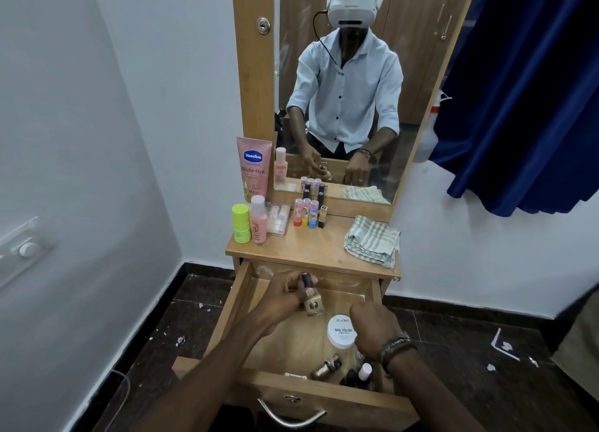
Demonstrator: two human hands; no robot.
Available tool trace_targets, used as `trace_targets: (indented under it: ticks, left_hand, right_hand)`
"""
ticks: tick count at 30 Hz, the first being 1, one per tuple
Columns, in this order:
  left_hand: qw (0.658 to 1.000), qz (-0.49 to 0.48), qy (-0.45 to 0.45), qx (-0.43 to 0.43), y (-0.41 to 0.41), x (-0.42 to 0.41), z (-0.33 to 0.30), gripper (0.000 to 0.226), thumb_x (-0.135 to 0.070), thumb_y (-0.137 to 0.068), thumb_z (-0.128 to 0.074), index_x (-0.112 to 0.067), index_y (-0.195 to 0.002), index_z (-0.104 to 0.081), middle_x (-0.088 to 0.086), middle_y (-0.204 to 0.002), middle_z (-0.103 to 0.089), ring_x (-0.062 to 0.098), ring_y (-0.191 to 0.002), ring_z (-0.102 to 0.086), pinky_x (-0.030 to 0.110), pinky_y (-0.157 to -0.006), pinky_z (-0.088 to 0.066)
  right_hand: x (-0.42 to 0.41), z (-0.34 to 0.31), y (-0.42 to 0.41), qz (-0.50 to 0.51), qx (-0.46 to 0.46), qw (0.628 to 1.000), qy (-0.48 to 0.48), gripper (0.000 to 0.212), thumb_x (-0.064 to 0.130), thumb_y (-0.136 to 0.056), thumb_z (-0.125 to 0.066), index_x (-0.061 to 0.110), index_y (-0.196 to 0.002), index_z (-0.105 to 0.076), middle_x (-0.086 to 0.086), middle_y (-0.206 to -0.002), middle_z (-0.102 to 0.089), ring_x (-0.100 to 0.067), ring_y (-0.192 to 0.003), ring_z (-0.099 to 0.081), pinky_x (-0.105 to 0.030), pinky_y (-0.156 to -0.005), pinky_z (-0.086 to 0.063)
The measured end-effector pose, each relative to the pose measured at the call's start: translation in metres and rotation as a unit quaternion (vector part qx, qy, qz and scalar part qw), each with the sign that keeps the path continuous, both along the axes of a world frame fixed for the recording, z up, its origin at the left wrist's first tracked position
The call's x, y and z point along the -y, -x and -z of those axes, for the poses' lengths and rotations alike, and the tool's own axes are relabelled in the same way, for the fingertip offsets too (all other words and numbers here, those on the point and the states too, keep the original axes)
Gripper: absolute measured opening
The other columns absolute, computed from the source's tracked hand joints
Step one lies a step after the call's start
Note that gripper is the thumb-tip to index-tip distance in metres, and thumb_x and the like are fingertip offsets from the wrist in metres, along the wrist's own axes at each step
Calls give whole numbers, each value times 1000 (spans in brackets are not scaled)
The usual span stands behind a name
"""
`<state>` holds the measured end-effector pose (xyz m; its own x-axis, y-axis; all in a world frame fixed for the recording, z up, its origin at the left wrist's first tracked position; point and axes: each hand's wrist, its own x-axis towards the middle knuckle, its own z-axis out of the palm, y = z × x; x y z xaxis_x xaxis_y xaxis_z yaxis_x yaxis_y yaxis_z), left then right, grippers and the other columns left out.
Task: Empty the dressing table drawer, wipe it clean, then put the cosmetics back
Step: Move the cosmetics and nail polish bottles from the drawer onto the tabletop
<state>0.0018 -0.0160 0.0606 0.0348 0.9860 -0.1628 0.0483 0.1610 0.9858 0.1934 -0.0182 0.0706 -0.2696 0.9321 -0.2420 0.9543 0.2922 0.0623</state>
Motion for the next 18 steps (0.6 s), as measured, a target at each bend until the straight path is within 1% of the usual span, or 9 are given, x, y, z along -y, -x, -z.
trace_targets:
  ticks: [2, 4, 5, 6, 8, 10, 12, 15, 18]
  left_hand:
    - [1000, -8, -23, -3, 3, 0, -8, 20, 5, -94, -56, -7, -108, -65, 22, -102, -66, 22, -94, -67, 30, -73, -62]
    - [999, -27, -46, -4, 5, -3, -14, 23, 6, -95, -54, -5, -113, -64, 22, -103, -68, 24, -94, -67, 33, -74, -61]
    - [997, -41, -58, -4, 5, -5, -17, 24, 6, -95, -53, -4, -114, -64, 21, -103, -69, 24, -93, -67, 35, -75, -60]
    - [996, -57, -71, -6, 4, -8, -20, 25, 7, -95, -53, -3, -116, -64, 19, -101, -70, 22, -92, -67, 35, -76, -60]
    - [992, -91, -91, -10, 2, -13, -27, 27, 8, -95, -52, -3, -117, -64, 18, -101, -71, 19, -92, -67, 29, -76, -59]
    - [987, -119, -108, -18, -2, -20, -32, 29, 10, -95, -52, -4, -117, -64, 17, -102, -72, 19, -93, -69, 19, -73, -59]
    - [981, -148, -123, -41, -5, -26, -35, 30, 9, -94, -52, -6, -118, -64, 13, -102, -73, 18, -94, -69, 15, -72, -57]
    - [970, -183, -139, -77, -9, -37, -36, 29, 8, -94, -53, -9, -115, -65, 6, -99, -72, 13, -92, -67, 15, -73, -54]
    - [955, -210, -157, -141, -12, -50, -37, 27, 7, -92, -56, -9, -109, -68, 0, -93, -70, 8, -84, -62, 3, -67, -45]
  right_hand:
    - [-8, -11, -6, 17, -70, 997, -10, 22, 10, -74, -71, 13, -93, -59, -9, -106, -64, -30, -97, -64, -33, -71, -49]
    - [-18, -28, -13, 48, -194, 980, -10, 22, 14, -68, -79, 15, -82, -62, -3, -89, -68, -21, -81, -65, -29, -66, -51]
    - [-23, -39, -16, 62, -261, 963, -5, 22, 14, -67, -82, 16, -82, -65, 0, -82, -69, -15, -76, -66, -27, -65, -54]
    - [-27, -50, -17, 70, -324, 943, -2, 24, 12, -67, -83, 16, -84, -68, 2, -79, -71, -11, -72, -66, -22, -64, -55]
    - [-35, -68, -16, 73, -432, 899, -10, 24, 7, -69, -83, 14, -87, -70, 1, -77, -72, -8, -69, -66, -12, -61, -52]
    - [-45, -75, -13, 74, -508, 858, -27, 21, 3, -72, -81, 10, -88, -71, -3, -79, -72, -13, -74, -69, -16, -66, -55]
    - [-55, -74, -7, 88, -536, 838, -54, 19, 0, -75, -79, 9, -90, -72, -5, -81, -72, -17, -78, -70, -22, -72, -57]
    - [-70, -65, 7, 121, -539, 826, -111, 17, 0, -76, -77, 8, -90, -72, -5, -79, -72, -16, -77, -70, -23, -72, -57]
    - [-80, -56, 21, 127, -519, 830, -163, 18, 1, -75, -76, 7, -91, -73, -4, -79, -73, -15, -76, -70, -33, -76, -59]
